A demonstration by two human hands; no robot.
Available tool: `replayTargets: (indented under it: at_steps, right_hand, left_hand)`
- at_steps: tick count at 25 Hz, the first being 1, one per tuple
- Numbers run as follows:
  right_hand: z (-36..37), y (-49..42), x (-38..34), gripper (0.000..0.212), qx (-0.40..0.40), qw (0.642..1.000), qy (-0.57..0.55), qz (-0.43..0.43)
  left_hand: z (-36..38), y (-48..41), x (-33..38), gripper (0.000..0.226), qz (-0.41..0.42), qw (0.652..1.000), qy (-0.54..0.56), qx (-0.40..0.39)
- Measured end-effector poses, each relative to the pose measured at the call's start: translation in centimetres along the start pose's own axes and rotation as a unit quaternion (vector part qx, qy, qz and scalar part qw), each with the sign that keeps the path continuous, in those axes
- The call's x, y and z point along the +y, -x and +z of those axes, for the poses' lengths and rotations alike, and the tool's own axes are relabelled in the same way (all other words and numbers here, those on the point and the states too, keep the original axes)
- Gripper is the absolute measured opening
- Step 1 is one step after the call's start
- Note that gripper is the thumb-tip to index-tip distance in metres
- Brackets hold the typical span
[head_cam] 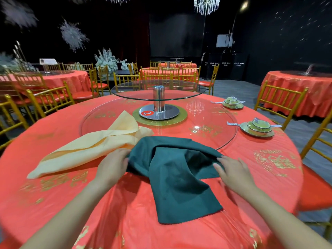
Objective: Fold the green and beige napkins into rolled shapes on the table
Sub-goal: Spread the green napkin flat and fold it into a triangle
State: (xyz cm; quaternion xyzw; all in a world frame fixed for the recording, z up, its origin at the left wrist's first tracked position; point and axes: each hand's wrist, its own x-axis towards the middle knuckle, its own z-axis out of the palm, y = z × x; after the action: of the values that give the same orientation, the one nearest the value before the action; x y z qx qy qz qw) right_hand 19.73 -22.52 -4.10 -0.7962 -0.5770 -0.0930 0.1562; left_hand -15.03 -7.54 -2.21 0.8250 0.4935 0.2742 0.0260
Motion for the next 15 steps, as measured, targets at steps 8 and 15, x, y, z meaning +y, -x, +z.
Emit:
replayTargets:
  at_steps: [8, 15]
  right_hand:
    - [2.0, 11.5, -4.3, 0.057, -0.09, 0.967, 0.002, -0.237]
    - [0.2, 14.4, -0.6, 0.05, -0.096, 0.972, 0.0, -0.213]
  left_hand:
    - [2.7, 1.9, 3.3, 0.057, 0.063, 0.977, -0.095, -0.178]
    - [3.7, -1.5, 4.2, 0.053, -0.032, 0.961, -0.079, -0.264]
